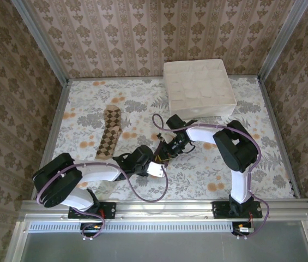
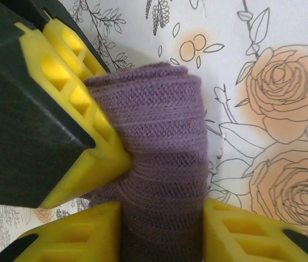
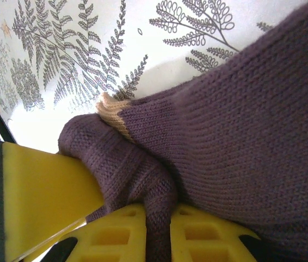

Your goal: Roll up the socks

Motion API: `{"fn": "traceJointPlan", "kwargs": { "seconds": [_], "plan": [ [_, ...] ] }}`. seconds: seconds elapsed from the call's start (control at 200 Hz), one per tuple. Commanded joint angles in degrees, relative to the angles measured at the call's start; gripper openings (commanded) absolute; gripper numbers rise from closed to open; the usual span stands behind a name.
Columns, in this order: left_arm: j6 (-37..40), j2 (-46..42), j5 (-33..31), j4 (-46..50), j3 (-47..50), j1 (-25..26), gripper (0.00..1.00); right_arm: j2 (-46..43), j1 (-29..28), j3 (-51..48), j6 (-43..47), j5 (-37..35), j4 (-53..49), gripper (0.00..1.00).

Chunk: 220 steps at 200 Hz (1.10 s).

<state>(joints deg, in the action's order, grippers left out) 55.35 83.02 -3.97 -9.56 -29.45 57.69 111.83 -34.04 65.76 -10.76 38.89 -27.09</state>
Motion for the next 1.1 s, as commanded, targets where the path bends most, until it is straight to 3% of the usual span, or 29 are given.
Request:
{"fn": "traceJointPlan", "kwargs": {
  "seconds": [0.0,0.055,0.145,0.285,0.47,0.895,1.095],
  "plan": [
    [1.5,3.6,-1.9,1.3,0.4,0.0,0.36,4.8,-0.9,-2.3,0.7,-7.3,-6.6,0.08],
    [1.3,4.4,-1.2,2.9,-0.1,0.0,0.28,4.6,-0.9,-2.2,0.7,-6.8,-6.5,0.1],
    [-0.1,5.1,2.7,12.2,-3.7,-0.2,0.0,2.8,-0.7,-3.0,0.3,-5.7,-4.8,0.2],
    [-0.2,6.6,8.5,24.9,-9.3,0.0,0.0,-3.1,0.8,-6.5,-1.7,-5.1,1.2,0.35],
    [-1.6,7.0,15.5,34.7,-14.5,0.0,0.0,-13.7,2.6,-11.8,-2.9,-7.9,7.7,0.44],
    [-7.7,13.6,28.6,51.4,-27.9,-3.5,0.0,-40.4,3.0,-28.4,-5.5,-20.2,17.7,0.48],
    [-9.5,18.3,33.4,56.5,-33.5,-6.4,0.0,-52.3,2.8,-36.7,-13.4,-25.1,20.2,0.51]
  ]
}}
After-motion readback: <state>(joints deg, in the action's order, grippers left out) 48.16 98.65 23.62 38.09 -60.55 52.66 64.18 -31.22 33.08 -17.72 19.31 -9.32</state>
